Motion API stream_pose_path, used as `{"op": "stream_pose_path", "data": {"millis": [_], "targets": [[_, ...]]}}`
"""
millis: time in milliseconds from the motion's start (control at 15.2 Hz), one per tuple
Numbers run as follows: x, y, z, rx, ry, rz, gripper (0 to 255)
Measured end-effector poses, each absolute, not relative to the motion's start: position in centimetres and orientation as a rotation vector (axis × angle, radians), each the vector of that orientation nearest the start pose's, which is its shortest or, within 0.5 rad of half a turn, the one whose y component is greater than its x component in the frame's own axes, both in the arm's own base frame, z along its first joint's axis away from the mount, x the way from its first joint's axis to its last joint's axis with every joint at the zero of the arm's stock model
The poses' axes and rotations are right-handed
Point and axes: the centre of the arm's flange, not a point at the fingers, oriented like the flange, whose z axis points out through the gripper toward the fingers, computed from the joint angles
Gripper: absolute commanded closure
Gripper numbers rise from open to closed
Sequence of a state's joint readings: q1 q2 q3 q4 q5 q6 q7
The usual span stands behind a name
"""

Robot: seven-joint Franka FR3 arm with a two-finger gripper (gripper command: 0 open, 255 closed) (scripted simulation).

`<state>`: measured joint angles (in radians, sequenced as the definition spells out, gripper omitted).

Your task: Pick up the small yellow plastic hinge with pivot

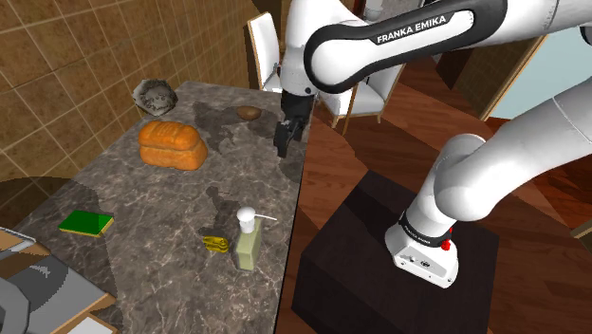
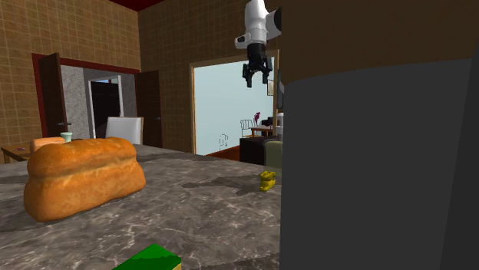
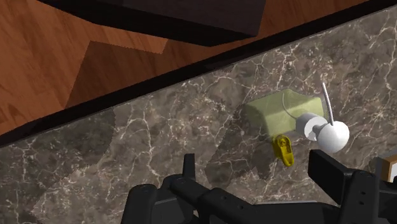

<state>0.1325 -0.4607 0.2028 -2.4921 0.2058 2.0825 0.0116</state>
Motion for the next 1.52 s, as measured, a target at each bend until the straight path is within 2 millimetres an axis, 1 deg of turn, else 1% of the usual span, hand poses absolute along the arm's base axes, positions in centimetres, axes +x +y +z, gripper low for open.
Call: {"op": "stream_pose_path", "data": {"millis": [132,198,264,330,396,528,726,792,858,1056,1188,1320,1518], "targets": [[39.2,15.7,43.0,-3.026,-0.345,-0.047,0],[39.9,16.6,42.2,-3.025,-0.358,-0.047,0],[40.2,17.7,41.4,-3.024,-0.372,-0.046,0],[40.6,18.5,40.2,-3.023,-0.387,-0.045,0],[41.1,19.2,39.6,-3.022,-0.400,-0.044,0],[42.0,20.5,37.1,-3.020,-0.428,-0.042,0],[43.0,23.5,34.2,-3.016,-0.470,-0.041,0],[43.0,24.0,33.1,-3.015,-0.485,-0.039,0],[43.5,24.5,32.2,-3.013,-0.499,-0.040,0],[44.6,27.0,29.5,-3.008,-0.540,-0.038,0],[45.2,28.8,27.2,-3.004,-0.568,-0.036,0],[46.1,30.6,25.4,-3.000,-0.595,-0.035,0],[47.4,32.7,22.2,-2.994,-0.637,-0.032,0]]}}
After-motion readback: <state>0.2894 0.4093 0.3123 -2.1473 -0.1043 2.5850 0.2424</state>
